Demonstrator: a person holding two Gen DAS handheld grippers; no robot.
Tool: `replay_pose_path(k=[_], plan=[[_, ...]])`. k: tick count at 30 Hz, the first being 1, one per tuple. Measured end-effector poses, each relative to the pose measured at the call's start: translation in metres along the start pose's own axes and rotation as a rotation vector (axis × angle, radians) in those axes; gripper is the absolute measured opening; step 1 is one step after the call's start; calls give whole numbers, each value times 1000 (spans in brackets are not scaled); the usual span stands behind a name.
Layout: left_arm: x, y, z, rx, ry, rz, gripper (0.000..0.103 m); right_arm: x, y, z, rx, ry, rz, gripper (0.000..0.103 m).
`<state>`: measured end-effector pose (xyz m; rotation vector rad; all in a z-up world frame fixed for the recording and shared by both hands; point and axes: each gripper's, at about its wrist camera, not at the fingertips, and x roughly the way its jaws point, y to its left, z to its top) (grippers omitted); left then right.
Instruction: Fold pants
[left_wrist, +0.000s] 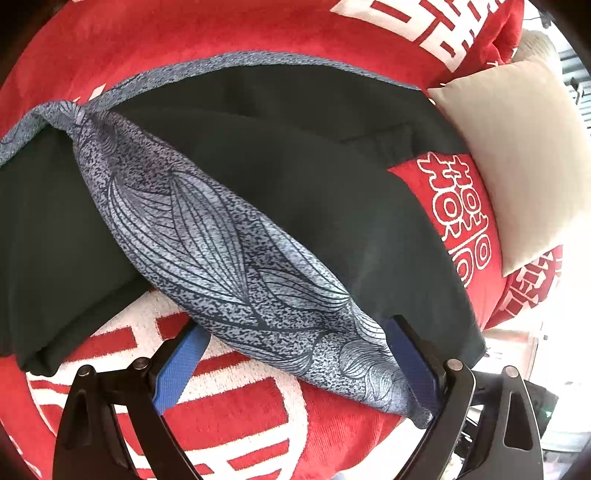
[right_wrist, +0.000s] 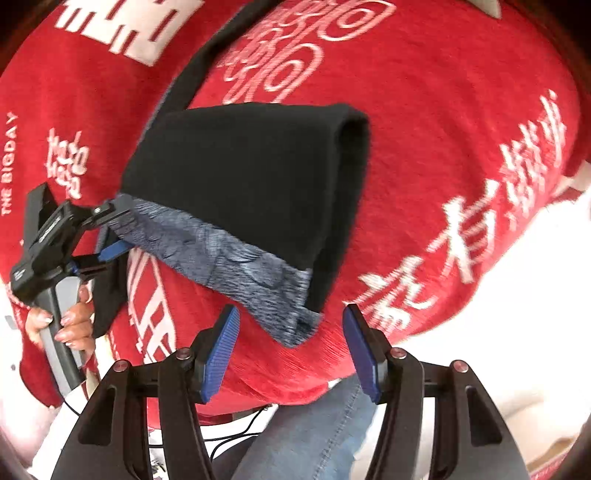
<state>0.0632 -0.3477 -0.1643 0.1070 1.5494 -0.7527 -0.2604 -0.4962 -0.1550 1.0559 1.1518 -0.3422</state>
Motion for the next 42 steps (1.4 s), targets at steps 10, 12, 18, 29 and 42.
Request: replay_pose_path(k=[10,12,18,29,42], plan=[[-8,7,-4,-59,-20,-79,24,3,17,16,-13,97,174,6],[-22,3,1,-79,-47,-93,24,-14,24,31,-30,104,212,6],[-58,-18,39,-121,-136,-107,24,-66,60,126,-139,81,264,6],[-43,-26,164,-221,-221,-61,24,-62,109,345,-280,72,222,5],[-3,-16,212,-256,-90,22,29,45,139,439,-455,188,-47,20]])
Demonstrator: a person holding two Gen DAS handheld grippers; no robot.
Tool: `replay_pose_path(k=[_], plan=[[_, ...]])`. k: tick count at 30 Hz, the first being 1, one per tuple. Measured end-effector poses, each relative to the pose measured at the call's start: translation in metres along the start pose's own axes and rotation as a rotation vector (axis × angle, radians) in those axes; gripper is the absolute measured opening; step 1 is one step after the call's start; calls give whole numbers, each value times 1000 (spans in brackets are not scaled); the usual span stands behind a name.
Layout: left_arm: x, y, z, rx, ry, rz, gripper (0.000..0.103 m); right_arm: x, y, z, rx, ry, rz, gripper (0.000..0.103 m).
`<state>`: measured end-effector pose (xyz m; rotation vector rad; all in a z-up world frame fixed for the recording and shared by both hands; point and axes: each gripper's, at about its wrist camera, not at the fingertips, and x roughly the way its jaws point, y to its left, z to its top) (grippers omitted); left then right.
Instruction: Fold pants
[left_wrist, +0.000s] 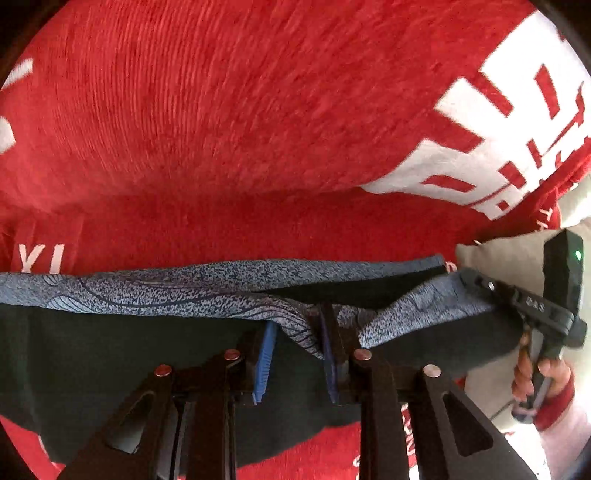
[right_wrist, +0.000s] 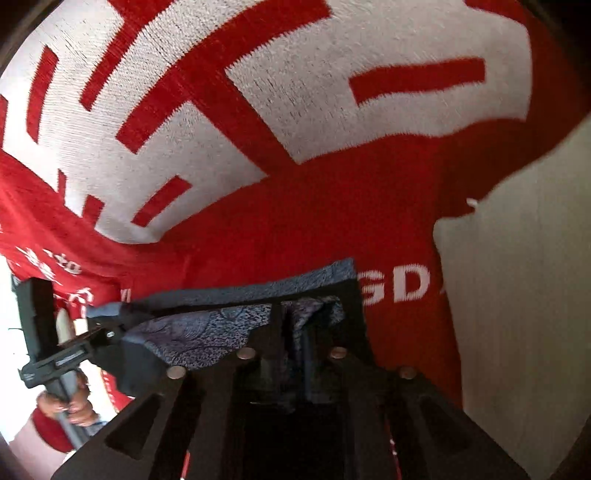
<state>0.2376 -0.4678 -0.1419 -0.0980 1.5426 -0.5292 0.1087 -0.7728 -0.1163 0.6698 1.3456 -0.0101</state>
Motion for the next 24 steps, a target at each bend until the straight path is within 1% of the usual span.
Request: replay_pose_path(k=[1,2,3,4,5,6,7,8,9,10,11,12,14,15,17,18,19,20,21,22,24], plan=[[-5,-2,1,8,1,-2,35,0,1,1,-3,-3,4,27],[-13,-3,1,22,-12,14,45,-2,3,3,-6,-12,1,54],[-23,-5,1,41,-42,40,72,-5,5,5,-12,-32,-30,82],[-32,-6,1,55,-72,53,80,-11,7,6,-21,-68,-56,86],[-43,-8,2,79,-108,59,80,-18,7,7,-23,-94,-50,86],[-49,-10,3,103,-120,72,80,-23,7,8,-11,-102,-36,85],[-54,-11,2,122,-131,113,80,-29,7,6,1,-114,-29,85],[-54,-11,1,131,-136,143,80,-37,8,3,6,-133,-32,81],[-52,-10,-2,142,-133,168,80,-41,11,-2,-1,-143,-44,68],[-46,-9,-6,152,-119,188,80,-43,14,-6,-11,-145,-56,60],[-35,-8,-12,159,-96,213,80,-43,18,-12,-27,-140,-64,44],[-27,-5,-15,162,-83,230,80,-38,23,-20,-44,-121,-64,38],[-2,-3,-26,176,-67,284,80,-22,29,-32,-84,-68,-70,37],[9,-3,-29,179,-65,307,80,-12,32,-38,-109,-49,-94,37],[34,4,-36,168,-40,363,80,13,29,-44,-143,-16,-170,37],[46,12,-41,141,-13,383,80,25,22,-48,-147,0,-226,37],[50,18,-44,116,-7,376,82,32,16,-52,-139,14,-256,35],[47,23,-47,95,-40,353,82,35,5,-58,-126,2,-237,34],[44,24,-47,92,-42,358,82,32,3,-62,-138,-23,-225,34],[41,27,-46,96,-44,381,82,30,4,-66,-165,-22,-244,34],[33,38,-40,97,-95,446,82,28,6,-75,-218,-19,-281,34]])
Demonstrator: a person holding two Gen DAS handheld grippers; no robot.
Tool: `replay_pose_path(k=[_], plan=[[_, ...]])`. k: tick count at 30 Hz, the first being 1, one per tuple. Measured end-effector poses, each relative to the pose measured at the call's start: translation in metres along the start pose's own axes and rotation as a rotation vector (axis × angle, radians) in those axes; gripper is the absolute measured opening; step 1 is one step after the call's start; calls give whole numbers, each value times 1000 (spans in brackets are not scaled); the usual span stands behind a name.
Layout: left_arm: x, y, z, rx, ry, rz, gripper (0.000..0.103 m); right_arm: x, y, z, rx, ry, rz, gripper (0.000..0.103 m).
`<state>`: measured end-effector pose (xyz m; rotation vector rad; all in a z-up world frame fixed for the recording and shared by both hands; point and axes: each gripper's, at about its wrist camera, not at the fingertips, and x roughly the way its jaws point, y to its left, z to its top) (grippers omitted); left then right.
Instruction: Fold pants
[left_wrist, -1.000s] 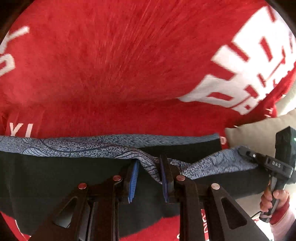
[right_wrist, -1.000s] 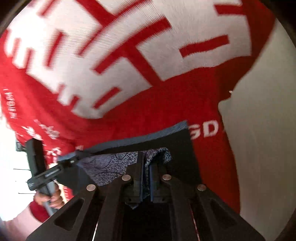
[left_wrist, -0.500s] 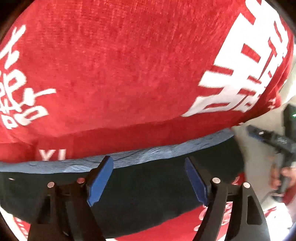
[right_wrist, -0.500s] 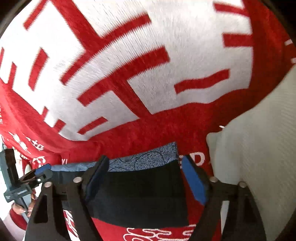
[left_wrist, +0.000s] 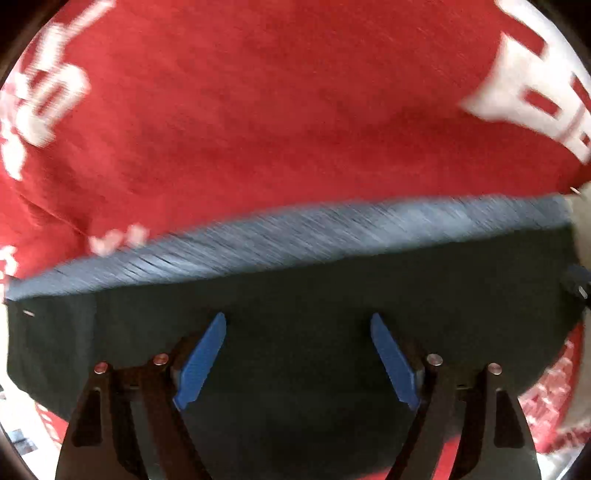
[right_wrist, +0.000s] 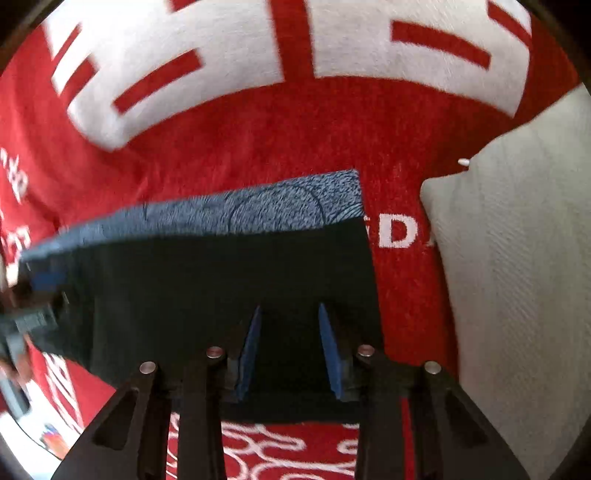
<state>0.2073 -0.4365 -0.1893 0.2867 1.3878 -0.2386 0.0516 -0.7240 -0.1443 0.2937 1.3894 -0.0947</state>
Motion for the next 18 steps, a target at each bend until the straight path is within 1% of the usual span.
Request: replay_pose_path(k=[1,2,3,5,6,7,8,10,11,13,15,16,17,18], plan=[[5,13,7,-29,2,13,83,0,1,-3,-16,-1,-12,34],[8,23,11,-63,10,-2,86,-1,1,-6,-24,-5,-20,34],[9,35,16,-114,15,-8,86,-2,0,-8,-16,-6,-22,34],[7,50,27,-170,11,43,86,-5,-7,-8,52,0,3,37],[2,54,31,-177,-1,41,86,-5,-6,-6,83,-1,14,37],[-4,54,34,-180,-29,13,86,-10,-8,1,117,-11,30,37],[-7,50,35,-173,-43,3,86,-15,-12,4,145,-34,52,38],[-8,37,36,-136,-51,0,86,-23,-17,19,167,-80,72,39],[-5,26,35,-112,-45,-7,86,-23,-17,29,169,-94,72,42],[6,9,39,-90,-25,-10,86,-15,-19,45,178,-87,69,45],[18,-4,31,-60,5,6,87,4,-17,55,166,-42,24,47],[23,-8,26,-46,-5,20,89,16,-18,54,153,-10,2,47],[22,-8,22,-47,-53,38,93,23,-20,51,130,-20,6,47],[23,-7,20,-55,-56,47,96,22,-19,48,95,-53,3,47]])
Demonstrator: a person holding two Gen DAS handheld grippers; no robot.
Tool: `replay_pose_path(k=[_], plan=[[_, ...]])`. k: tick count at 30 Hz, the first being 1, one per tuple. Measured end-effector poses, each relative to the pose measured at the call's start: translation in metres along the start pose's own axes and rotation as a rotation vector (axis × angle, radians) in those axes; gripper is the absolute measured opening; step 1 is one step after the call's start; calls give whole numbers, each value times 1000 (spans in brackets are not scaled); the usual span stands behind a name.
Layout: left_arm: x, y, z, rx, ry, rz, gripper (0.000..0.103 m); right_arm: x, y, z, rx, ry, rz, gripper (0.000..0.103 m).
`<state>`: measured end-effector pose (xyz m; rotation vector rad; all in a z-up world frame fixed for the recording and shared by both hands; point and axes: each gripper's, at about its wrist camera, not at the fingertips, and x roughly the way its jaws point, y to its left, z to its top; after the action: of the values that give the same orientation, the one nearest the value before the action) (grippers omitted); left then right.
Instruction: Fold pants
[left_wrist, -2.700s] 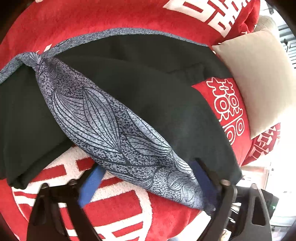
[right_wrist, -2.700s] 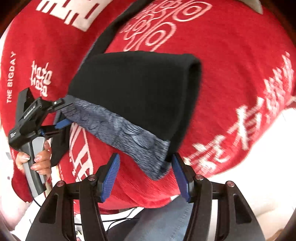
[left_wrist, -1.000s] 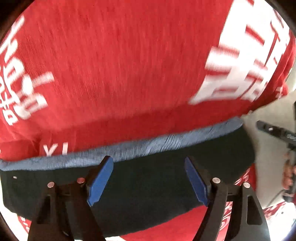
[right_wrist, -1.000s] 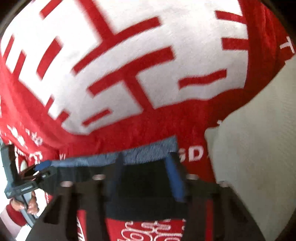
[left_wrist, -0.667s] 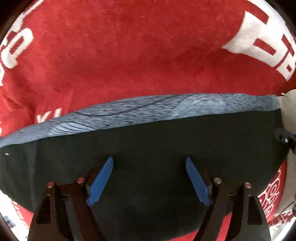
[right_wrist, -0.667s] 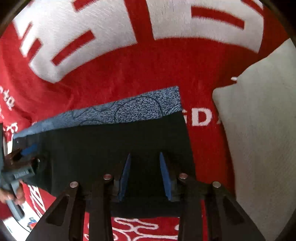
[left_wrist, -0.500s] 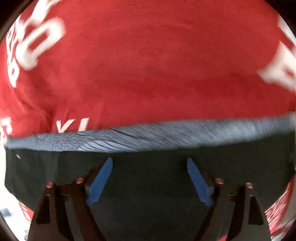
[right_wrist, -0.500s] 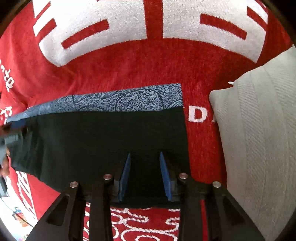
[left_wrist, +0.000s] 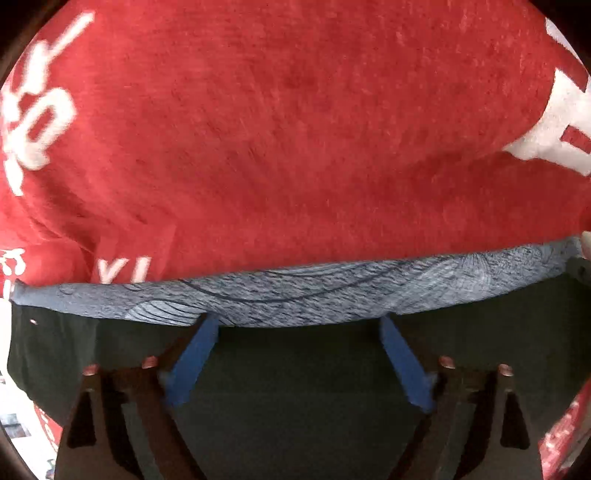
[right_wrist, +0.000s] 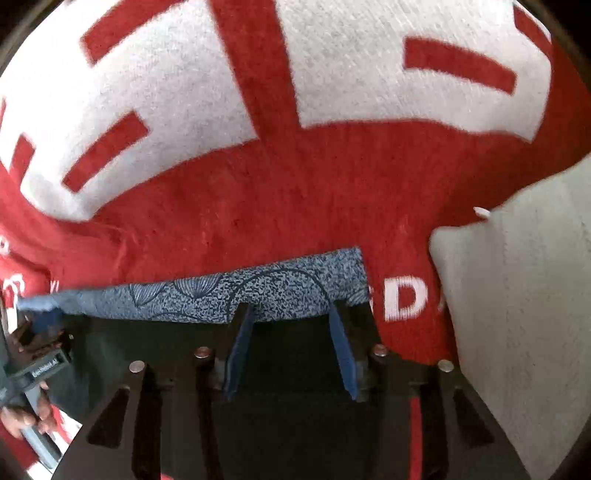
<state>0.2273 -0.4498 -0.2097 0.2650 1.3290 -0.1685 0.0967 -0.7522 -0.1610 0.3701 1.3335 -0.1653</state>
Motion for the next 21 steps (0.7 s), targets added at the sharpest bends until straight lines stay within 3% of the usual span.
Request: replay_pose_path(k=[3,8,11,13,19,20,21], plan=[[-1,12,4,-53,52,-46,96,-10,4,-9,-60,9,-14,48],[-31,12,-3,8,3,-93,96,-57,-23,-53,160,-46,140,58],[-41,-4,-13,71,-13,-132,96,-70,-33,-101,286,-38,158,58],[-40,-22,-19,111,-13,-144,96,-68,-36,-125,351,-24,123,58],[-16,-51,-42,181,37,-144,96,-50,-51,-117,517,-64,123,58],[-16,-48,-44,171,40,-146,96,-47,-50,-110,510,-69,122,44],[-16,-46,-47,163,47,-151,96,-50,-48,-104,489,-71,91,24]])
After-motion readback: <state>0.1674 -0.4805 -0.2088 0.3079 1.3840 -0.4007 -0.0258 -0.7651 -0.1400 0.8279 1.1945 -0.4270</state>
